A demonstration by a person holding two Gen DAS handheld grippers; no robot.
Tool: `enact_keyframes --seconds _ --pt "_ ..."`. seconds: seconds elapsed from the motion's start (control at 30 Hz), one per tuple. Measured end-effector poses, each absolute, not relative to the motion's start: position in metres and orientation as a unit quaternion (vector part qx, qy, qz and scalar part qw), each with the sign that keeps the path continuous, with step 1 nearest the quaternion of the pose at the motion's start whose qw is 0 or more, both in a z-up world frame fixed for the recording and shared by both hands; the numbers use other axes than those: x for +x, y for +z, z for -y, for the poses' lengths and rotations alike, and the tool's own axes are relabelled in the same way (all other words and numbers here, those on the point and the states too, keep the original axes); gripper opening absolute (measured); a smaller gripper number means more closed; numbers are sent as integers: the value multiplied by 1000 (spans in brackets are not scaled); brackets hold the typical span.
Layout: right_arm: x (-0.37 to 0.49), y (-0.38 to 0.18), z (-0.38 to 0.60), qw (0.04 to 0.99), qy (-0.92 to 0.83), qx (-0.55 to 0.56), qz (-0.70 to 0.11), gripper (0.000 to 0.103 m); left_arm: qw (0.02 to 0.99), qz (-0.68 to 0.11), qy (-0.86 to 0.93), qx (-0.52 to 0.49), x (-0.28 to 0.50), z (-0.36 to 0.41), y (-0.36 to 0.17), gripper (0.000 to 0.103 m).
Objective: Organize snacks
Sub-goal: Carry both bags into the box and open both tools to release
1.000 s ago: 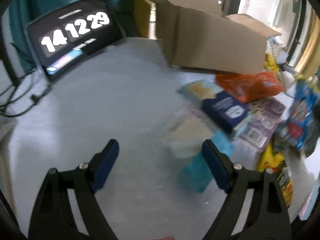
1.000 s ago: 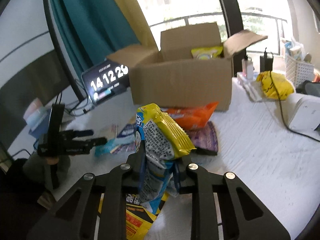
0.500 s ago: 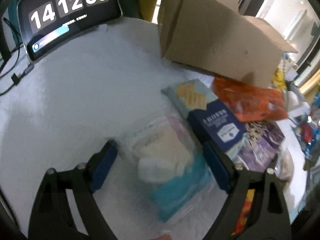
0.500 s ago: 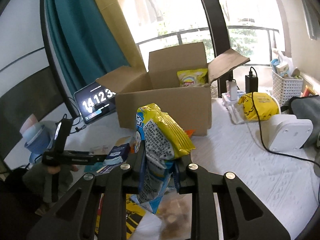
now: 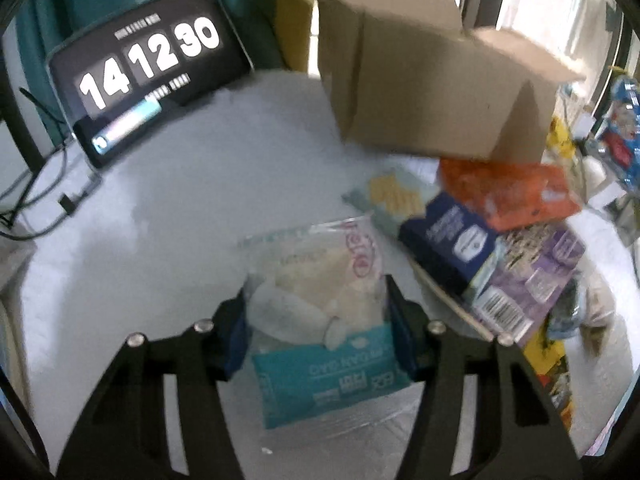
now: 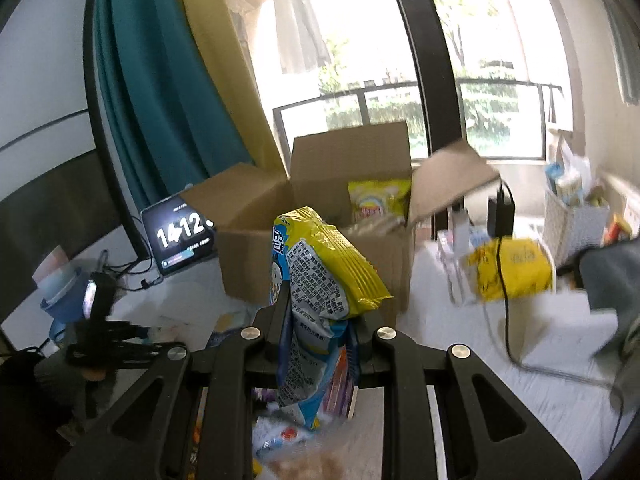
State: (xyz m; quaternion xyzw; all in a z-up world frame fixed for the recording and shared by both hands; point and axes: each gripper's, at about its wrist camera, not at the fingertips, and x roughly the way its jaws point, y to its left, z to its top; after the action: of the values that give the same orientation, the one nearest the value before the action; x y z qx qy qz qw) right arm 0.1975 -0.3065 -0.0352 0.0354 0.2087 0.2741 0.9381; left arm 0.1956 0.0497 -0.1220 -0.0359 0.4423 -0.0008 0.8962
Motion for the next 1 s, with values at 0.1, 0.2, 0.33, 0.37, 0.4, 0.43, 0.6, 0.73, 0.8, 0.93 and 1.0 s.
enact_keyframes --seconds 0.1,0.2,0.33,0.37,0.4,0.43,0.6,0.73,0.8,0.93,1.0 --pt "211 -22 302 944 268 28 -192 24 914 -403 -3 -37 196 -55 -93 59" --pt "228 -11 296 952 247 18 -182 24 932 -361 -7 -35 205 -51 -64 60" --pt "251 0 289 959 223 1 -177 24 946 -322 -27 -28 228 -39 -34 60" --pt "259 3 287 959 217 -4 -181 24 950 -311 -34 -23 235 -35 -26 60" --pt "263 4 285 960 213 -6 -182 24 952 -303 -38 -19 238 -32 -21 60" --pt "267 5 284 960 211 -7 -183 24 954 -296 -43 -16 241 -30 -14 60" --pt "287 12 273 961 207 -16 -182 24 963 -263 -63 -3 270 -15 9 60" --pt "299 16 262 960 213 -21 -180 24 967 -243 -75 5 289 -5 23 60" --pt "305 17 255 959 218 -23 -178 24 969 -234 -80 10 298 -1 28 60" --pt "320 21 240 957 230 -25 -172 24 972 -221 -83 19 318 7 35 60" --pt "326 22 233 957 233 -25 -170 24 973 -214 -83 23 328 9 37 60"
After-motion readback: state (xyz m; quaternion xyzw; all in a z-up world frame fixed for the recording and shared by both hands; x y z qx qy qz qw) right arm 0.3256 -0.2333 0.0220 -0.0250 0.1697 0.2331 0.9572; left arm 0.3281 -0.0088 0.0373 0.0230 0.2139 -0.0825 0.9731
